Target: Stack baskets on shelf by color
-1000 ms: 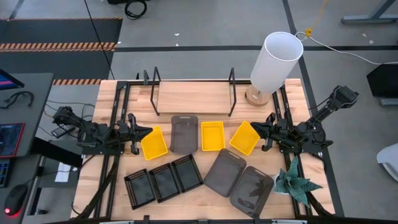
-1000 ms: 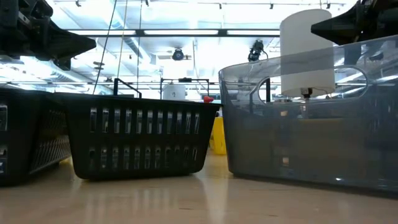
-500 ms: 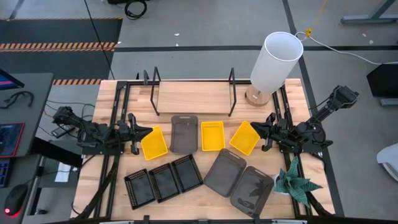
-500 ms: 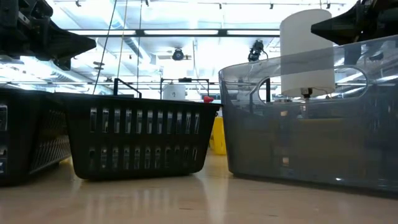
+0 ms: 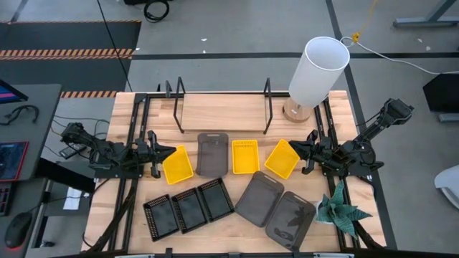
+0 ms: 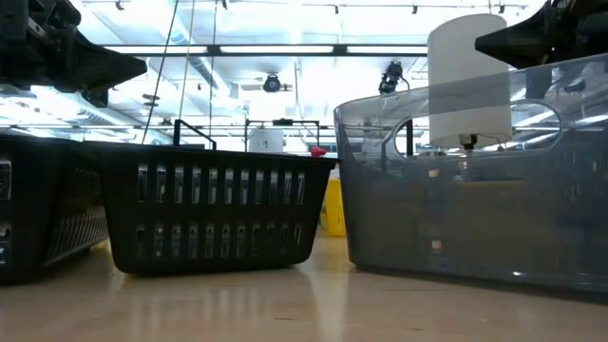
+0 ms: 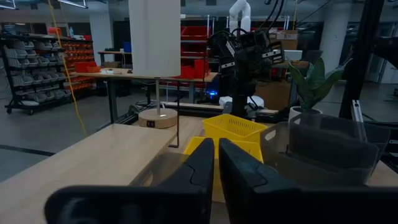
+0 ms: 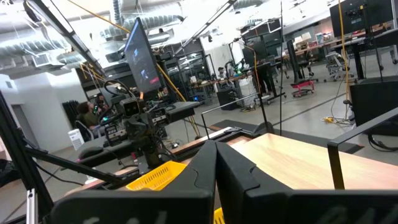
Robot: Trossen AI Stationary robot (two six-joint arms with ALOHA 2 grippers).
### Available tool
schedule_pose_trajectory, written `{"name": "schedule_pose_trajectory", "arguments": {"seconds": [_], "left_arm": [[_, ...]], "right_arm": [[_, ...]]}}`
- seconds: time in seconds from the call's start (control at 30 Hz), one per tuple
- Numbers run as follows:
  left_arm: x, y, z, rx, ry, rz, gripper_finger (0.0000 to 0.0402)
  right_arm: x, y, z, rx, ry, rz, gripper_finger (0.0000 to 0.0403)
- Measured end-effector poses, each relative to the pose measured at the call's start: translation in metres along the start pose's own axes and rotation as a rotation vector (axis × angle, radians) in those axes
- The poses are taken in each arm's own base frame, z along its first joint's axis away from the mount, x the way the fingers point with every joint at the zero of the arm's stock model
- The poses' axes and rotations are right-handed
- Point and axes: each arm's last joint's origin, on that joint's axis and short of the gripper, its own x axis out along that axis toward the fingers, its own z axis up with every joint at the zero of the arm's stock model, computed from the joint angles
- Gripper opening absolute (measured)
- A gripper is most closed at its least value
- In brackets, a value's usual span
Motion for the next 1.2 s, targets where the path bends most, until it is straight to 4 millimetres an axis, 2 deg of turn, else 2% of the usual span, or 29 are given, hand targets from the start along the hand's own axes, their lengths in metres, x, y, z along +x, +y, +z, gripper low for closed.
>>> {"name": "schedule_pose_trajectory", "arguments": {"seconds": [0.3,0.57,0.83,1.0,1.1,1.2], "left_arm": [[0.0,0.0,0.0,0.0,0.0,0.0,0.0031],[0.0,0.0,0.0,0.001,0.0,0.001,0.0033],[0.0,0.0,0.0,0.001,0.0,0.0,0.0026],[0.0,0.0,0.0,0.0,0.0,0.0,0.0033],[0.0,0.0,0.0,0.0,0.0,0.0,0.0036],[0.0,0.0,0.0,0.001,0.001,0.0,0.0034]], "right_arm": [[0.0,0.0,0.0,0.0,0.0,0.0,0.0014],[0.001,-0.001,0.008,0.089,-0.055,-0.01,0.0014],[0.006,0.008,0.016,0.109,-0.063,0.13,0.0012],[0.03,0.028,0.027,0.029,0.169,0.067,0.0006],[0.045,0.042,0.036,0.049,0.344,0.05,0.0008],[0.058,0.057,0.036,0.062,0.487,0.046,0.0016]]}}
